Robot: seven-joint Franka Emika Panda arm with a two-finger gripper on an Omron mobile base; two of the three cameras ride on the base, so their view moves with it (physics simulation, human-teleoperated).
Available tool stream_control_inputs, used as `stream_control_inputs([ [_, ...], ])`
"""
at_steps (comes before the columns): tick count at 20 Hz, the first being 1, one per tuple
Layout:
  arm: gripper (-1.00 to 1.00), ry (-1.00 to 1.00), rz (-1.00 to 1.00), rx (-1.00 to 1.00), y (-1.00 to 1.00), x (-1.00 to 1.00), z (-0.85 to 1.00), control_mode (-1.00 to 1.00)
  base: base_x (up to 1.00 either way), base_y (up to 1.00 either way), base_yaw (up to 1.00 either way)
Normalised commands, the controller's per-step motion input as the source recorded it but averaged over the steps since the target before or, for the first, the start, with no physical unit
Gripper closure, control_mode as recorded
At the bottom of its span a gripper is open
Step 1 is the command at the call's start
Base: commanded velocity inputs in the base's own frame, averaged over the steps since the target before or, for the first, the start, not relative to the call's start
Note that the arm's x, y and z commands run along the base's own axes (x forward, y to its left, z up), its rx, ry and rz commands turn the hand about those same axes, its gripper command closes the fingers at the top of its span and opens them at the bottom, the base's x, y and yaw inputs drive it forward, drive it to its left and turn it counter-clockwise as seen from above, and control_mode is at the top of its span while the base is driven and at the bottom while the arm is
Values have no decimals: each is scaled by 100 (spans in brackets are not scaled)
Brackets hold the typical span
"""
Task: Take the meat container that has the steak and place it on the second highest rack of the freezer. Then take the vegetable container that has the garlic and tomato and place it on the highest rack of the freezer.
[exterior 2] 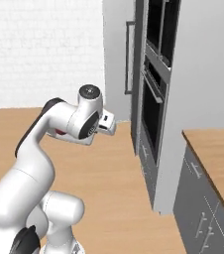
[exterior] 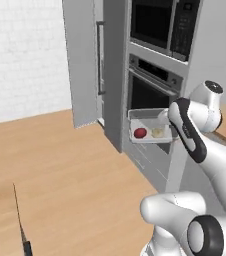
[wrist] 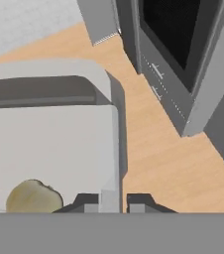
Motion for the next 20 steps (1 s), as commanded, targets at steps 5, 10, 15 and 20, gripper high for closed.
stream_control_inputs([
  [5, 100, 0, 0, 0, 0, 0, 0, 100, 98, 1, 15],
  [10, 100, 0, 0, 0, 0, 0, 0, 100, 100, 19, -7],
  [15, 100, 0, 0, 0, 0, 0, 0, 100, 100, 28, -16],
  [20, 100, 0, 0, 0, 0, 0, 0, 100, 100, 34, -20],
])
